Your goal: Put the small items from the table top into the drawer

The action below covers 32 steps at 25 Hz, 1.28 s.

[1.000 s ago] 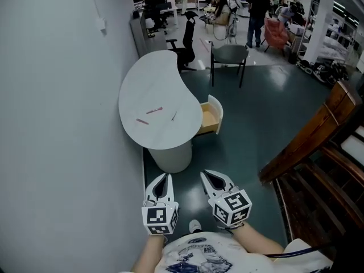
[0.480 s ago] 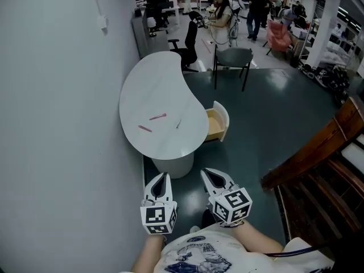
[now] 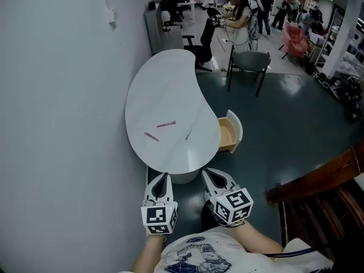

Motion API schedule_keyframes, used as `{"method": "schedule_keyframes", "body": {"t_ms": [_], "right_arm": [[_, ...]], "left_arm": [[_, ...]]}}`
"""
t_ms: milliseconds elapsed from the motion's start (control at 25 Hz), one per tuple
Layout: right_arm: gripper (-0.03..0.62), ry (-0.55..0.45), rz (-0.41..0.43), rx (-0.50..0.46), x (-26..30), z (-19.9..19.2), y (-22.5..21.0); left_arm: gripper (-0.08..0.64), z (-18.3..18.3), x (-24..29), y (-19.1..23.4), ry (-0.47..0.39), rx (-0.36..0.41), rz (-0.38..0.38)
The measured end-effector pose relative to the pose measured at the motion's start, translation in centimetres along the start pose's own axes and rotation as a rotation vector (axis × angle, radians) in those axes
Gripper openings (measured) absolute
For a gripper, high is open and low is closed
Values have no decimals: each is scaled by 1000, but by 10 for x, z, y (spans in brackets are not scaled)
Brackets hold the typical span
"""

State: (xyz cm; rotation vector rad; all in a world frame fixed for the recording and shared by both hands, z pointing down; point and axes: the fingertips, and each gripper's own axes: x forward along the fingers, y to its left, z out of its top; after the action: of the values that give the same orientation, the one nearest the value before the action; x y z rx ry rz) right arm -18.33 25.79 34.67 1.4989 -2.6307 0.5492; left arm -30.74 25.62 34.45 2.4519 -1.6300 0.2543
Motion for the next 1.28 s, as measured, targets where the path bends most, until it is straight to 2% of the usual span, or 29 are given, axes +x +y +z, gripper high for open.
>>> {"method": "schedule_keyframes", "body": {"t_ms": [480,760,1000,1280], "right_arm": [[21,60,103,-8,121,53,-97],[20,92,184,-22,180,74,-148],[20,117,246,-25,219,82,-172],[21,150,299,-22,242,74,-172]], "left_arm": [[25,33,142,34,35,-25,110],[25,42,207,47,52,-38,195],[25,48,237,60,60,-46,269],[25,39,239,78,95,-58,337]]}}
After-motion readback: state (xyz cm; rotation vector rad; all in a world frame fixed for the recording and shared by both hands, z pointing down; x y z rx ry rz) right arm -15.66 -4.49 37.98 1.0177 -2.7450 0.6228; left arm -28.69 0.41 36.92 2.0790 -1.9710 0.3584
